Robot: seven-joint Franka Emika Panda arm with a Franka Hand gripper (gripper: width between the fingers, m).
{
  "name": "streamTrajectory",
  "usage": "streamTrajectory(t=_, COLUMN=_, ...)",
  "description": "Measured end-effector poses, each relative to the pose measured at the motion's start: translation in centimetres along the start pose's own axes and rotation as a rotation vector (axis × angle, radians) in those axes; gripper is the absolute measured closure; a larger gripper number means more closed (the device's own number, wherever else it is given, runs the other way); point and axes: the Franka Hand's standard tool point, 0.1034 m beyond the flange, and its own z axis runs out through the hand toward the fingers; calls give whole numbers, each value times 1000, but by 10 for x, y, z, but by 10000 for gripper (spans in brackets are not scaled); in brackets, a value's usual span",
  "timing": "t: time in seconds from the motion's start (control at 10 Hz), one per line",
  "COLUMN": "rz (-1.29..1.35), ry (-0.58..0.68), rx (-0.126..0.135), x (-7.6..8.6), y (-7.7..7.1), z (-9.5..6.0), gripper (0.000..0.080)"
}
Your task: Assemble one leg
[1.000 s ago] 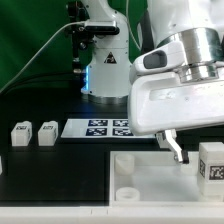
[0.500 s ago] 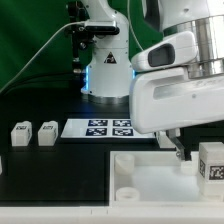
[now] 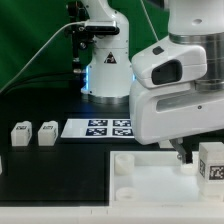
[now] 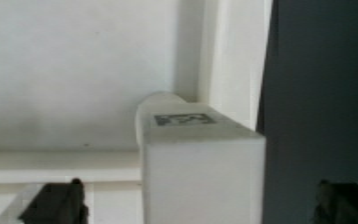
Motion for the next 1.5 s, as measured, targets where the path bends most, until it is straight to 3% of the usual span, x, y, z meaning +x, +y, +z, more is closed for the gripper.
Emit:
streamTrajectory(t=0.2, rz=-6, ry=24, rx=-4, x=2, y=-3, z=6, gripper=151)
streamTrajectory(t=0.3, rz=-5, ry=23, rx=-4, x=1, y=-2, z=7, gripper=258)
streamTrajectory(t=0.4, rz=-5, ry=24, rx=-4, x=1, y=-2, z=7, gripper=258)
streamTrajectory(t=0.6, rz=-3, ry=25, rx=-5, x=1, y=-1, z=6, gripper=487)
streamTrajectory(t=0.9, rz=35, ry=33, rx=-4, x=3, y=6, z=7, gripper=489)
streamTrajectory(t=1.1, rz=304, ry=121, rx=2, x=5, y=10, z=6, gripper=489)
streamTrajectory(t=1.2, rz=508, ry=164, rx=32, x=5, y=12, z=7, gripper=501)
streamTrajectory(t=1.3, rz=750, ry=209, rx=89, x=4, y=16, z=7, gripper=499)
streamTrajectory(t=1.5, rz=901, ry=209, rx=109, x=2, y=16, z=7, gripper=499)
